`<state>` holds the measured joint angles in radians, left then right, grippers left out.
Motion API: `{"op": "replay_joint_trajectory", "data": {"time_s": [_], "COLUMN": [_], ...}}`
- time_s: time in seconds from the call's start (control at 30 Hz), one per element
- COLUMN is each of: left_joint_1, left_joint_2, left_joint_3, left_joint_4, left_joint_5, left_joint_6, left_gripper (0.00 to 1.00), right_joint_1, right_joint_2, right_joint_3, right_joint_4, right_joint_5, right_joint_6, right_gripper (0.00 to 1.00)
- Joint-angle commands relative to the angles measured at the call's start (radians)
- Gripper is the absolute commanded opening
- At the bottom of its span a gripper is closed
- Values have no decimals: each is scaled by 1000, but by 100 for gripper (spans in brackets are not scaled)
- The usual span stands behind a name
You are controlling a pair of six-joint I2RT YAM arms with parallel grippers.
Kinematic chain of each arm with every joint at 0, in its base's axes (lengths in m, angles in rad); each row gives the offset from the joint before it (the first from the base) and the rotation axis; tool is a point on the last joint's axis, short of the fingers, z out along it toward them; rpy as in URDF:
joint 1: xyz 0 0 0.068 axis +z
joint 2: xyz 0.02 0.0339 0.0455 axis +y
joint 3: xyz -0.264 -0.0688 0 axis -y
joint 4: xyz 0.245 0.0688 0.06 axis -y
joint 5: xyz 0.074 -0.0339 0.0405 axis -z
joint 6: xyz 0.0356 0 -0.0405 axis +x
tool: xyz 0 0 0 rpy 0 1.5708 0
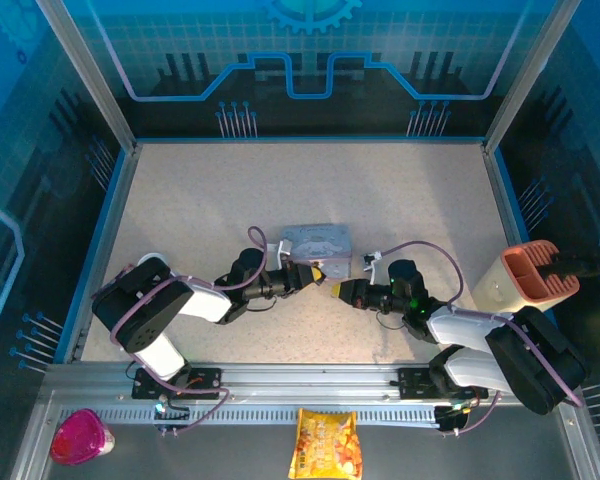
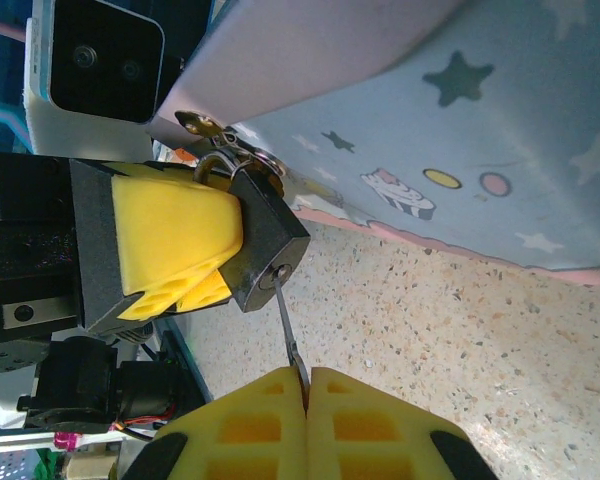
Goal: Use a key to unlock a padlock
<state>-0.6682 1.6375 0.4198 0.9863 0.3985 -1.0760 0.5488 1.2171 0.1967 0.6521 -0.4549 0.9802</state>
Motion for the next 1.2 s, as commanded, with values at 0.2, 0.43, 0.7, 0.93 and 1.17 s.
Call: {"op": "replay_joint_trajectory", "data": {"time_s": [0.2, 0.43, 0.7, 0.93, 1.17], "left_joint_1": [4, 4, 4, 4, 4], "left_joint_2": [15, 16, 16, 16, 18], "left_joint_3": [-2, -7, -14, -19, -21], "left_joint_4": [139, 149, 163, 171, 190], "left_joint_5": [49, 54, 53, 53, 48], "left_joint_6": [-30, -33, -39, -41, -51], "left_gripper": [0, 0, 0, 0, 0], "right_joint_1": [-10, -10, -22, -29, -31], "right_joint_2": [-22, -24, -3, 14, 18], "right_joint_3": [21, 17, 13, 7, 10], "right_joint_4": [14, 26, 62, 93, 98], "right_joint_5": [-34, -26, -27, -27, -31], "right_joint_6": [15, 21, 40, 55, 61], "right_gripper": [0, 0, 0, 0, 0]}}
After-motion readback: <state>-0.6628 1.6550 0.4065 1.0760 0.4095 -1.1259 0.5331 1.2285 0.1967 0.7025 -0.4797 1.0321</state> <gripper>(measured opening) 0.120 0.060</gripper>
